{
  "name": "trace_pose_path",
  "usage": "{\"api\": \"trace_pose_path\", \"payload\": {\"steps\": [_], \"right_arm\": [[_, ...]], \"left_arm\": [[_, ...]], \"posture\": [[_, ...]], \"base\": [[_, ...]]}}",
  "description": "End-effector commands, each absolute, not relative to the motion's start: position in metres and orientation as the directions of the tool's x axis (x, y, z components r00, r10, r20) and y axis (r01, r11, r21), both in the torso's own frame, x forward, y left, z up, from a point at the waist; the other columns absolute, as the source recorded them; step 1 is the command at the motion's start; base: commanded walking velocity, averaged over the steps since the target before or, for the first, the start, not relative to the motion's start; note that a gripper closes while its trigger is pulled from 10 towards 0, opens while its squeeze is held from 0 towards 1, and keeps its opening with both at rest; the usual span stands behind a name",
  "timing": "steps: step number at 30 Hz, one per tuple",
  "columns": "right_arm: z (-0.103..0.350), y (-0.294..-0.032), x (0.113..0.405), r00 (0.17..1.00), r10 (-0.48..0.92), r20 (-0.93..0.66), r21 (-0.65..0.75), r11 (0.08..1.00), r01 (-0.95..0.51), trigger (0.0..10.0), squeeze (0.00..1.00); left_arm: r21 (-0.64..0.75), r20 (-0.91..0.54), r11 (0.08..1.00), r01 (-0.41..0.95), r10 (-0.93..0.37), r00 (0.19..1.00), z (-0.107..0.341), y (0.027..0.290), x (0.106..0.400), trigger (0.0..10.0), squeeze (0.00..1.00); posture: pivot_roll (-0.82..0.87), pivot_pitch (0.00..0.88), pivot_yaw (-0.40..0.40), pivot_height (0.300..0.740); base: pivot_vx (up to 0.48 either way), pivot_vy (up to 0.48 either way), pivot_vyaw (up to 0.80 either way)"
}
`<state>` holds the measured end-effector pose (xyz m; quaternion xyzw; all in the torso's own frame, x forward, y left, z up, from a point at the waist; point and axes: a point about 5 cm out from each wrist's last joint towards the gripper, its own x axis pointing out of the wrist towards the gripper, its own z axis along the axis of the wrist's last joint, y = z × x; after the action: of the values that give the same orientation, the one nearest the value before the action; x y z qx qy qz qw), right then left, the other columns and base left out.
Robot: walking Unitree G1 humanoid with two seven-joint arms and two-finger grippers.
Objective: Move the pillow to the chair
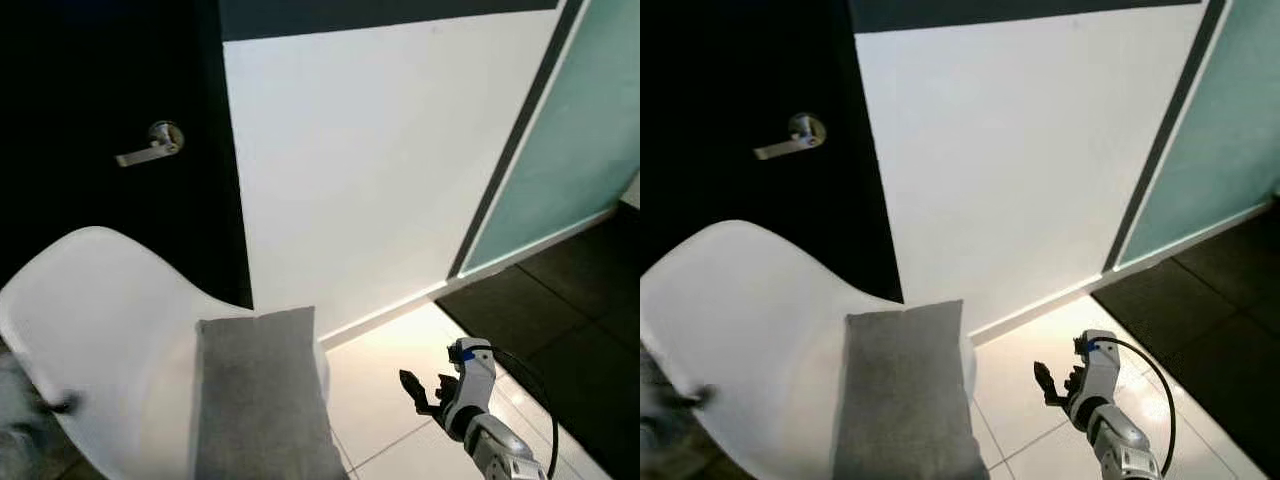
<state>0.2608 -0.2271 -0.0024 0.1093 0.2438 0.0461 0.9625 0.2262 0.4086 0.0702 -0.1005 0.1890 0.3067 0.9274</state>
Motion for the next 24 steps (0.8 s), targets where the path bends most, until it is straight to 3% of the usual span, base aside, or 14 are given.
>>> {"api": "trace_pose_path", "payload": {"steps": [1,4,5,9,14,16,17,18,19,22,24], "right_arm": [[-0.004,-0.224,0.26,0.873,0.147,-0.464,0.251,0.968,-0.03,10.0,0.0],[-0.004,-0.224,0.26,0.874,0.147,-0.464,0.25,0.968,-0.03,10.0,0.0],[-0.004,-0.224,0.26,0.873,0.147,-0.464,0.25,0.968,-0.03,10.0,0.0],[-0.004,-0.223,0.26,0.873,0.147,-0.465,0.249,0.968,-0.031,10.0,0.0],[-0.004,-0.221,0.26,0.872,0.152,-0.465,0.252,0.967,-0.034,10.0,0.0],[-0.004,-0.22,0.26,0.873,0.152,-0.464,0.253,0.967,-0.034,10.0,0.0],[-0.004,-0.219,0.26,0.873,0.152,-0.463,0.253,0.967,-0.034,10.0,0.0],[-0.004,-0.219,0.26,0.873,0.152,-0.463,0.253,0.967,-0.034,10.0,0.0],[-0.004,-0.219,0.26,0.873,0.153,-0.463,0.254,0.967,-0.034,10.0,0.0],[-0.004,-0.219,0.26,0.874,0.152,-0.462,0.254,0.967,-0.033,10.0,0.0],[-0.004,-0.221,0.259,0.876,0.145,-0.461,0.253,0.967,-0.027,10.0,0.0]], "left_arm": [[-0.134,-0.394,0.842,-0.523,0.439,0.808,0.065,0.385,0.243,10.0,0.0],[-0.169,-0.38,0.874,-0.456,0.369,0.848,0.06,0.363,0.253,10.0,0.0],[-0.201,-0.39,0.899,-0.389,0.291,0.873,0.047,0.336,0.26,10.0,0.0],[-0.194,-0.428,0.915,-0.355,0.246,0.87,0.031,0.315,0.26,10.0,0.0],[-0.199,-0.474,0.85,-0.488,0.352,0.807,0.028,0.345,0.248,10.0,0.0],[-0.176,-0.531,0.803,-0.569,0.41,0.742,0.026,0.366,0.231,10.0,0.0],[-0.174,-0.536,0.73,-0.661,0.493,0.686,0.032,0.387,0.218,10.0,0.0],[-0.174,-0.536,0.73,-0.661,0.493,0.686,0.032,0.387,0.218,10.0,0.0],[-0.175,-0.535,0.674,-0.718,0.547,0.644,0.037,0.401,0.209,10.0,0.0],[-0.159,-0.495,0.669,-0.726,0.583,0.645,0.049,0.413,0.208,10.0,0.0],[-0.174,-0.418,0.696,-0.697,0.588,0.692,0.067,0.417,0.22,10.0,0.0]], "posture": [[-0.08,0.042,-0.033,0.74],[-0.09,0.042,-0.033,0.74],[-0.1,0.041,-0.035,0.74],[-0.1,0.037,-0.037,0.74],[-0.1,0.033,-0.033,0.74],[-0.1,0.028,-0.032,0.74],[-0.1,0.026,-0.027,0.74],[-0.1,0.026,-0.027,0.74],[-0.11,0.027,-0.024,0.74],[-0.12,0.029,-0.017,0.74],[-0.1,0.028,-0.018,0.74]], "base": [[0.0,0.0,0.0],[0.0,0.0,0.0],[0.0,0.0,0.0],[0.0,0.0,0.0],[0.0,0.0,0.0],[0.0,0.0,0.0],[0.0,0.0,0.0],[0.0,0.0,0.0],[0.0,0.0,0.0],[0.0,0.0,0.0],[0.0,0.0,0.0]]}}
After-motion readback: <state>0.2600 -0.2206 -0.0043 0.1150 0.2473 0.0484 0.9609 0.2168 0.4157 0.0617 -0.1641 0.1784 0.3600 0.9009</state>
